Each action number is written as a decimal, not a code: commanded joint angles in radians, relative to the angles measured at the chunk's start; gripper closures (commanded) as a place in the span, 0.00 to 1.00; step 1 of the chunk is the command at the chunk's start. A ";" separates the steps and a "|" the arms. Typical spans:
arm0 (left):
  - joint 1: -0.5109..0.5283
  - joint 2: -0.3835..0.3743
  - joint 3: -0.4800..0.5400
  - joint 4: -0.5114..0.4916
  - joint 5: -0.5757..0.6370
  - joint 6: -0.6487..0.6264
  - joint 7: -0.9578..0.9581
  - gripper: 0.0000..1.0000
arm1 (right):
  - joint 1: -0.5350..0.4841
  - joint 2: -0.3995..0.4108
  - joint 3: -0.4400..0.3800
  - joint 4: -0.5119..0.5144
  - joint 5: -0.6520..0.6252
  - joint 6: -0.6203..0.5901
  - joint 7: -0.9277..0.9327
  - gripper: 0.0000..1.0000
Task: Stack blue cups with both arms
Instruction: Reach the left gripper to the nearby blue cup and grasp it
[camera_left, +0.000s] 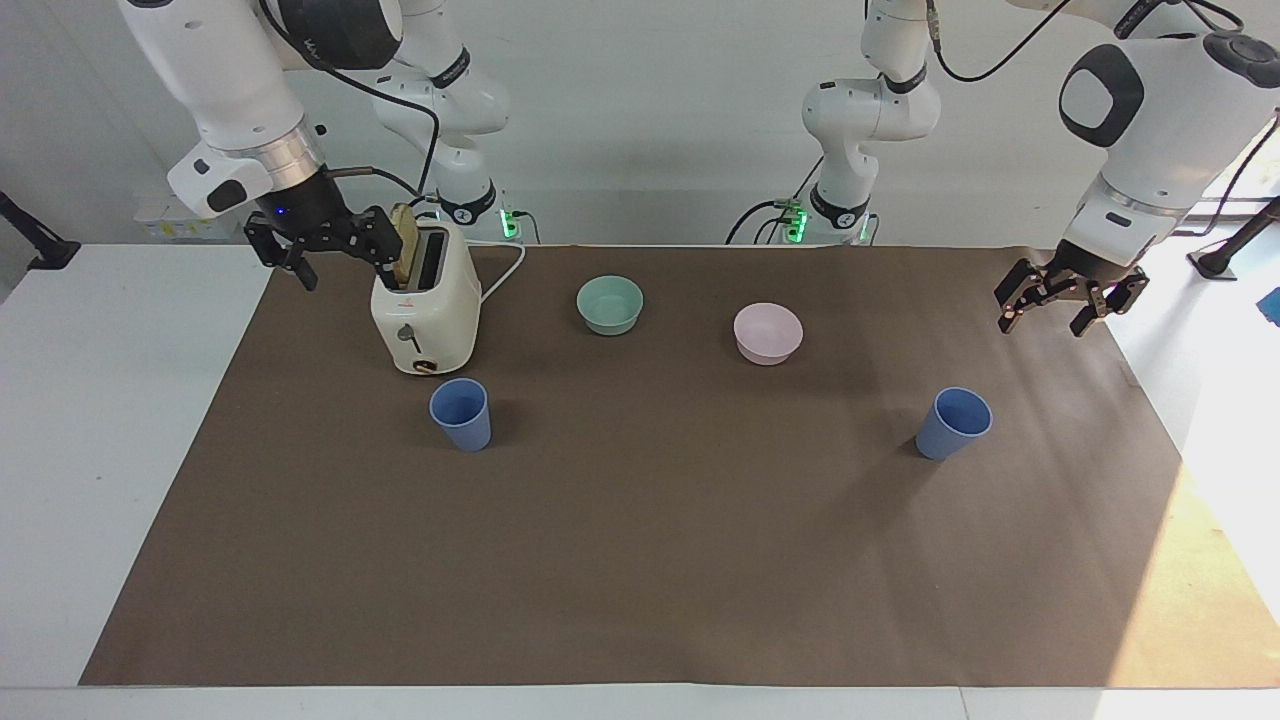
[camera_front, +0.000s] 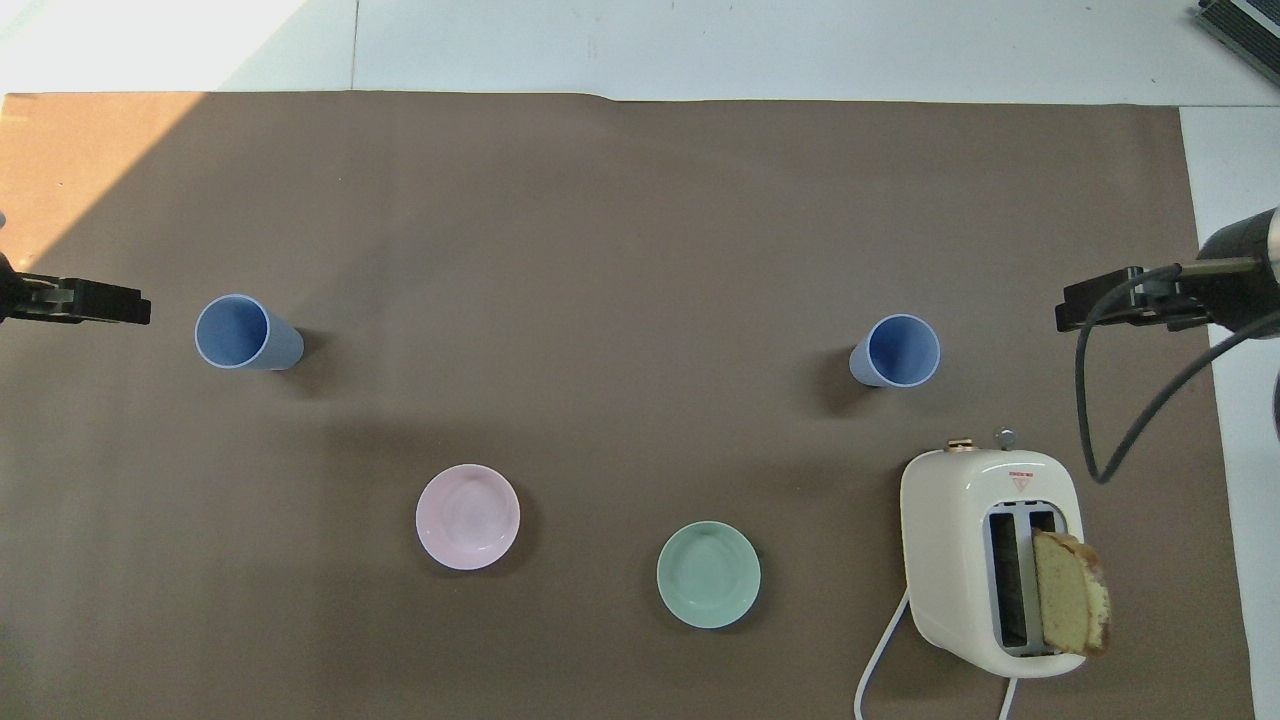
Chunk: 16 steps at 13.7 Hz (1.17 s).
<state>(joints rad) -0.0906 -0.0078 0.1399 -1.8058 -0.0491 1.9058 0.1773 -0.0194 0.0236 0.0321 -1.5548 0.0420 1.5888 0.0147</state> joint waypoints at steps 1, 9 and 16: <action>0.017 0.043 -0.009 -0.046 -0.025 0.084 0.025 0.00 | -0.010 -0.018 0.005 -0.018 0.013 0.016 0.016 0.00; 0.032 0.167 -0.011 -0.118 -0.034 0.298 0.034 0.01 | -0.010 -0.018 0.005 -0.019 0.013 0.016 0.013 0.00; 0.032 0.195 -0.011 -0.198 -0.103 0.377 0.054 0.33 | -0.010 -0.018 0.005 -0.019 0.012 0.016 0.013 0.00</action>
<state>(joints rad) -0.0708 0.1884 0.1384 -1.9730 -0.1361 2.2448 0.1983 -0.0194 0.0236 0.0321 -1.5548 0.0420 1.5888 0.0147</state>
